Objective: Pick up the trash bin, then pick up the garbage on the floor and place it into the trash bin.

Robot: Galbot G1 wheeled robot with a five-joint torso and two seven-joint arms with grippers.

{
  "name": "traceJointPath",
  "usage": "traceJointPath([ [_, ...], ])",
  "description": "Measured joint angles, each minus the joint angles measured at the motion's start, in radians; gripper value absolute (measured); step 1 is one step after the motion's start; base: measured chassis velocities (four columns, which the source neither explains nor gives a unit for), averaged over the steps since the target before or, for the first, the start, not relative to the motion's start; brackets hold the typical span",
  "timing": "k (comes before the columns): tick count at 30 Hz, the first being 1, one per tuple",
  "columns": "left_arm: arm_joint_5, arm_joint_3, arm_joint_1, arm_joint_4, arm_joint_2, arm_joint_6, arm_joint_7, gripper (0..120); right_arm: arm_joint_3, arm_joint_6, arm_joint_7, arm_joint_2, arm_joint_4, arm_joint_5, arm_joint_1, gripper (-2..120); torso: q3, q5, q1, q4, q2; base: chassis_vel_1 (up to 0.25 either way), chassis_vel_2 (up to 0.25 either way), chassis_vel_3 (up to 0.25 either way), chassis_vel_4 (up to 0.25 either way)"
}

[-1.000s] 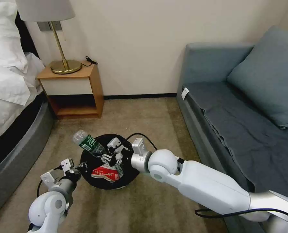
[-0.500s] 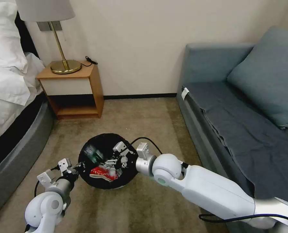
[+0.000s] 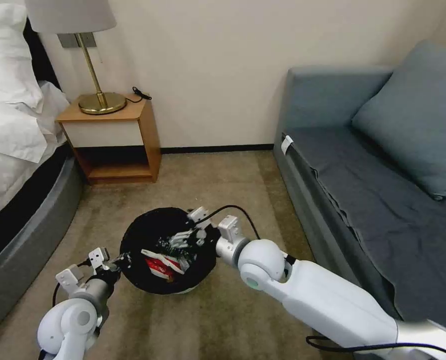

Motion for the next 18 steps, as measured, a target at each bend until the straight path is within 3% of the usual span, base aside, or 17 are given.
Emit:
traceJointPath([
  [12, -0.030, -0.011, 0.000, 0.000, -0.007, 0.014, -0.018, 3, 0.305, 0.027, -0.027, -0.083, 0.163, -0.171, -0.287, 100, 0.000, 0.0001, 0.000, -0.0001, 0.000, 0.000, 0.000, 0.000, 0.000],
  [18, -0.063, -0.010, 0.007, -0.009, -0.026, 0.044, -0.061, 3, 0.460, 0.047, -0.075, -0.073, 0.244, -0.294, -0.453, 100, 0.000, 0.0000, 0.000, 0.0001, 0.000, 0.000, 0.000, 0.000, 0.000],
])
